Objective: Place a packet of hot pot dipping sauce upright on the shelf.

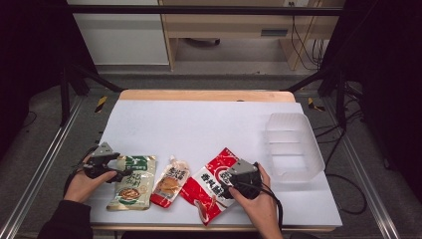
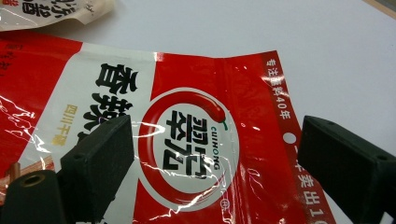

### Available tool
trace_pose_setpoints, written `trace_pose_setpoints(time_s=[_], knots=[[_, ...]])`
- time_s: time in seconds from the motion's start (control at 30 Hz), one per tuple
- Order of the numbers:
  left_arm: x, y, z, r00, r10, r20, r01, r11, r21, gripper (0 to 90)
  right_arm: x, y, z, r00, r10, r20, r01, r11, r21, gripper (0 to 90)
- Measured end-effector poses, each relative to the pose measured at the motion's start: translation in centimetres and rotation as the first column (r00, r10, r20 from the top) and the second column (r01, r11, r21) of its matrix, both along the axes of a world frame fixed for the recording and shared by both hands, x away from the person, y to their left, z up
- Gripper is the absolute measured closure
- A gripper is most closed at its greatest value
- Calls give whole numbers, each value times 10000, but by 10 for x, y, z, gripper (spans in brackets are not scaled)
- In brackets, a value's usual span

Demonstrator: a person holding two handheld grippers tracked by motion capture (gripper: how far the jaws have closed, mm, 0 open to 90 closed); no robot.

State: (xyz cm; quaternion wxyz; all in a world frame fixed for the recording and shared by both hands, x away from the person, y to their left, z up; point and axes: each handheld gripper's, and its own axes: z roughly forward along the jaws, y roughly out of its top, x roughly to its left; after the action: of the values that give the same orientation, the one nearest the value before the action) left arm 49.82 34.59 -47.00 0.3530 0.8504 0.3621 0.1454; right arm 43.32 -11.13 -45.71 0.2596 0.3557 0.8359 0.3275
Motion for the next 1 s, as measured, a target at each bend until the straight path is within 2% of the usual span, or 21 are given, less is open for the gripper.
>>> trace_pose_setpoints(time_s=[0.1, 0.2, 0.33, 0.47, 0.53, 0.57, 0.6, 0.67, 0.73, 0.87, 0.93, 1.0], knots=[[-3, 0, 1, 9999, -139, 30, 139, 9999, 73, 156, 1, 0, -1, 10000, -20, -64, 20, 10000, -17, 113], [-7, 2, 5, 9998, -159, 74, 159, 9998, -114, 165, 1, 0, 0, 10000, -49, -56, 49, 10000, -21, 113], [-20, 6, 13, 9992, -354, 175, 361, 9984, -437, 233, 1, 0, 0, 10000, -42, -56, 42, 10000, -34, 113], [-30, 9, 19, 9973, -736, -63, 733, 9963, -440, 290, 1, -3, 0, 9999, -67, -84, 67, 10000, -44, 113], [-36, 12, 20, 9930, -1167, -191, 1157, 9920, -499, 305, 2, -4, 0, 9999, -79, -123, 79, 10000, 1, 113], [-36, 12, 20, 9930, -1167, -191, 1157, 9920, -499, 311, 3, -4, 0, 9999, -88, -135, 87, 10000, -12, 113], [-39, 16, 19, 9898, -1392, -302, 1377, 9894, -456, 326, 3, -5, 1, 9999, -90, -139, 90, 10000, -16, 113], [-38, 17, 16, 9884, -1495, -257, 1480, 9875, -541, 339, 2, -5, 1, 9998, -90, -156, 90, 10000, -39, 113], [-35, 14, 15, 9887, -1495, -124, 1489, 9882, -364, 334, 2, -4, 0, 9999, -72, -153, 71, 10000, -65, 113], [-30, 9, 11, 9885, -1504, -132, 1502, 9886, -126, 324, 4, -2, -1, 9997, -31, -255, 26, 9998, -185, 113], [-29, 10, 9, 9865, -1627, -196, 1621, 9863, -313, 305, 3, -1, -2, 9996, -3, -286, -3, 9998, -215, 113], [-29, 11, 9, 9858, -1670, -197, 1663, 9855, -322, 302, 3, -1, -2, 9996, 37, -297, -43, 9997, -222, 113]])
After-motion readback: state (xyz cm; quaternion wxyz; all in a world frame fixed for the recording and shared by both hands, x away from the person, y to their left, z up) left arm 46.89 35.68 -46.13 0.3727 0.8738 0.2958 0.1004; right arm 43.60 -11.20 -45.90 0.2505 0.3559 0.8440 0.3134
